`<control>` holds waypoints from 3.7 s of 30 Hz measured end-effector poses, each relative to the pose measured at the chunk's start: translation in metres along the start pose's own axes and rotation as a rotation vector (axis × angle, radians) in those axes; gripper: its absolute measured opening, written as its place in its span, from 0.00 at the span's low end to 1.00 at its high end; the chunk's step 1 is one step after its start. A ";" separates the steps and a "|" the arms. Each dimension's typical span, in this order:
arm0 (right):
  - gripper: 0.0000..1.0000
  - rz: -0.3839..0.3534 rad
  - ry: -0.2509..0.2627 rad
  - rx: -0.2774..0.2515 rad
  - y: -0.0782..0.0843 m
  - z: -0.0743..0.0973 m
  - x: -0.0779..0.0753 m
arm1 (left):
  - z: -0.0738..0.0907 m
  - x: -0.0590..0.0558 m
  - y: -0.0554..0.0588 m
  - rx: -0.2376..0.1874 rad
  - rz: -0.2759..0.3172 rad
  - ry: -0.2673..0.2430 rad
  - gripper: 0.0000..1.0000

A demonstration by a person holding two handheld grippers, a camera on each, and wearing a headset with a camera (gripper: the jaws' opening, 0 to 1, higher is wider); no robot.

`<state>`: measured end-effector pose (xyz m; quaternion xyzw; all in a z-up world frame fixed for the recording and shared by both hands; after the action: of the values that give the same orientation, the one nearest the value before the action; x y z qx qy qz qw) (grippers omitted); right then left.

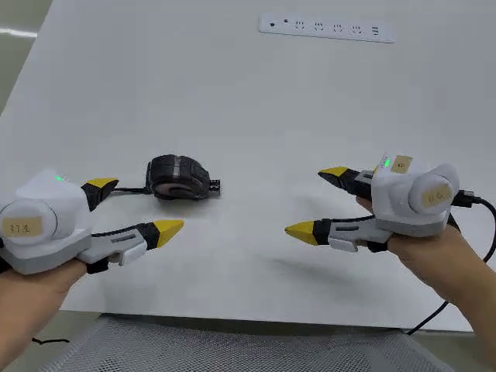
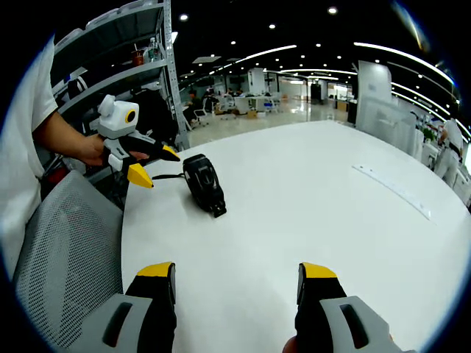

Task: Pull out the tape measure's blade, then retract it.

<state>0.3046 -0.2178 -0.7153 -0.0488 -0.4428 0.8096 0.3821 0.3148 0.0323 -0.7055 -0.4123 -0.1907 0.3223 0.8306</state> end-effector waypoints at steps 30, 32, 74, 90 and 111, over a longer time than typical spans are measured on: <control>0.82 -0.016 0.087 0.009 0.026 0.055 -0.004 | 0.035 0.004 0.012 0.001 -0.087 0.057 0.91; 0.85 -0.020 0.096 0.005 0.028 0.059 -0.005 | 0.037 0.004 0.013 0.004 -0.096 0.060 0.91; 0.96 -0.045 0.101 0.021 0.046 0.076 -0.006 | 0.048 0.001 0.017 0.008 -0.123 0.082 0.93; 0.95 -0.050 0.098 0.024 0.047 0.075 -0.005 | 0.046 0.003 0.016 0.004 -0.123 0.081 0.93; 0.95 -0.052 0.096 0.025 0.047 0.074 -0.006 | 0.046 0.004 0.016 0.003 -0.116 0.080 0.93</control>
<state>0.2501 -0.2872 -0.7077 -0.0713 -0.4147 0.8016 0.4247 0.2845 0.0688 -0.6912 -0.4119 -0.1804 0.2571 0.8554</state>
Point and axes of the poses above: the centre of the closed fingertips' face, and the gripper's own axes: z roughly backward along the fingers, x roughly to its left, y roughly out of its underside, the point moved 3 cm from there along z, roughly backward along the fingers, and after that the axes turned 12 degrees about -z, right-handed, at the moved point
